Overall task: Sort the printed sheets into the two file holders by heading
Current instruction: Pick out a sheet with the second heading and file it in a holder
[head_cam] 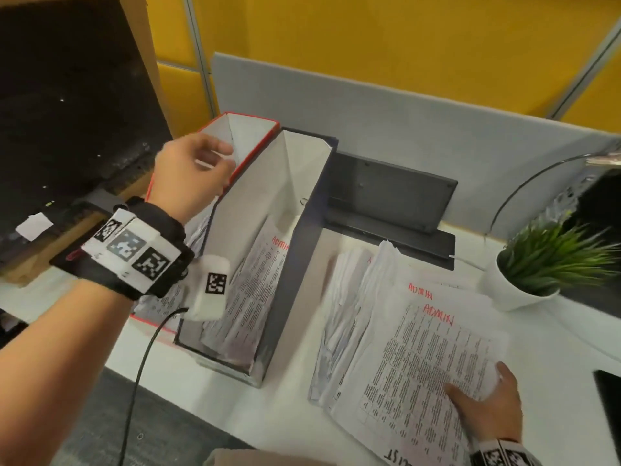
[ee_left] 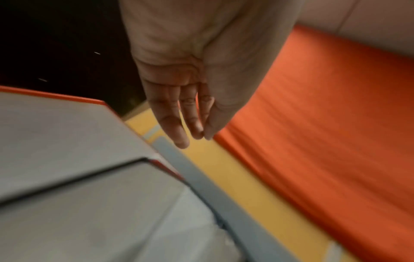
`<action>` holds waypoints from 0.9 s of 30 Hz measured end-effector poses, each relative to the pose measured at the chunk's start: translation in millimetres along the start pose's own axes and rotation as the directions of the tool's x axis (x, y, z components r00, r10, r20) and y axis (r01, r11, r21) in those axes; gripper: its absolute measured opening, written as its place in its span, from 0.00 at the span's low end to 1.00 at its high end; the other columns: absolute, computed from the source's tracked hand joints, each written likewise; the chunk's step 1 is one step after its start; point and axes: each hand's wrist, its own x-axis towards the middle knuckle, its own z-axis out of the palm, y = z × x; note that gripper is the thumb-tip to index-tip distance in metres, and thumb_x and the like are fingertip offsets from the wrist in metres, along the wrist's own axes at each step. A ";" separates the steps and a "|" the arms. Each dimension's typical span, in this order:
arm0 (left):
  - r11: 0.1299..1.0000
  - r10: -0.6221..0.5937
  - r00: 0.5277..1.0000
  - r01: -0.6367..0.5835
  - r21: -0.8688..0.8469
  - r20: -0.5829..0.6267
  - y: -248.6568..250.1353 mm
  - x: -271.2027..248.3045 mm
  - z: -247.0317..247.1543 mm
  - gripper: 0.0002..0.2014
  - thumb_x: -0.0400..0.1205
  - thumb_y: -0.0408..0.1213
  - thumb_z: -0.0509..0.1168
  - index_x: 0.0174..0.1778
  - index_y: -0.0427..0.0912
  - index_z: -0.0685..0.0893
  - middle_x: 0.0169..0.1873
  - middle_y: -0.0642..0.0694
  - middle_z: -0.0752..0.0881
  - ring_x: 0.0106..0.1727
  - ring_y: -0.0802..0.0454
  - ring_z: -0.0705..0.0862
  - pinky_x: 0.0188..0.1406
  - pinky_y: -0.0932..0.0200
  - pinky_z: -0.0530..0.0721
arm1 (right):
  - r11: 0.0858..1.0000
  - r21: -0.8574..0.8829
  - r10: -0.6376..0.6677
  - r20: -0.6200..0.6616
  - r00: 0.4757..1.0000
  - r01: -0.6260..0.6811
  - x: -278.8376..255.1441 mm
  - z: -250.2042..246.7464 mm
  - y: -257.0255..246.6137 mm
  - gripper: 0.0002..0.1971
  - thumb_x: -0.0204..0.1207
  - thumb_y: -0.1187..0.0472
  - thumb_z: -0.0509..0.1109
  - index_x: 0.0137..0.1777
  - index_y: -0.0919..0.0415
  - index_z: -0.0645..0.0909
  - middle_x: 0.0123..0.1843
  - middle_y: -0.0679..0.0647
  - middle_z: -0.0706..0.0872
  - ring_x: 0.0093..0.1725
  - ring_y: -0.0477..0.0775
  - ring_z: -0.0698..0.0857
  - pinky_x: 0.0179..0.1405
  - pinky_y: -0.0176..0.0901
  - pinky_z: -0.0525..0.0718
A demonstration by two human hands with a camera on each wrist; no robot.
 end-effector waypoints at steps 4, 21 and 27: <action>0.945 0.269 0.961 -0.250 -0.213 0.068 63.3 -35.9 40.0 0.04 0.79 0.32 0.67 0.48 0.42 0.83 0.39 0.52 0.84 0.37 0.57 0.84 0.36 0.68 0.83 | 1.000 -0.022 -0.016 0.010 1.000 0.016 -0.1 4.5 3.8 0.54 0.57 0.59 0.85 0.80 0.55 0.56 0.76 0.60 0.71 0.74 0.65 0.71 0.74 0.63 0.70; 0.797 -0.339 0.639 -0.195 0.572 0.690 -21.0 -159.8 235.9 0.25 0.73 0.60 0.69 0.30 0.43 0.68 0.27 0.50 0.74 0.27 0.55 0.73 0.20 0.62 0.68 | 0.880 -0.462 -0.056 0.137 0.989 0.114 -2.9 3.3 -3.0 0.47 0.65 0.33 0.71 0.80 0.50 0.57 0.77 0.55 0.68 0.76 0.60 0.66 0.70 0.57 0.67; 0.910 -0.236 0.747 -0.053 0.411 0.621 -22.3 -156.7 240.9 0.23 0.79 0.44 0.68 0.23 0.41 0.66 0.21 0.48 0.70 0.22 0.53 0.69 0.21 0.63 0.66 | 0.885 -0.422 -0.201 0.032 0.979 0.195 -5.5 2.8 -7.0 0.42 0.64 0.38 0.75 0.76 0.50 0.66 0.74 0.58 0.64 0.73 0.60 0.61 0.72 0.54 0.62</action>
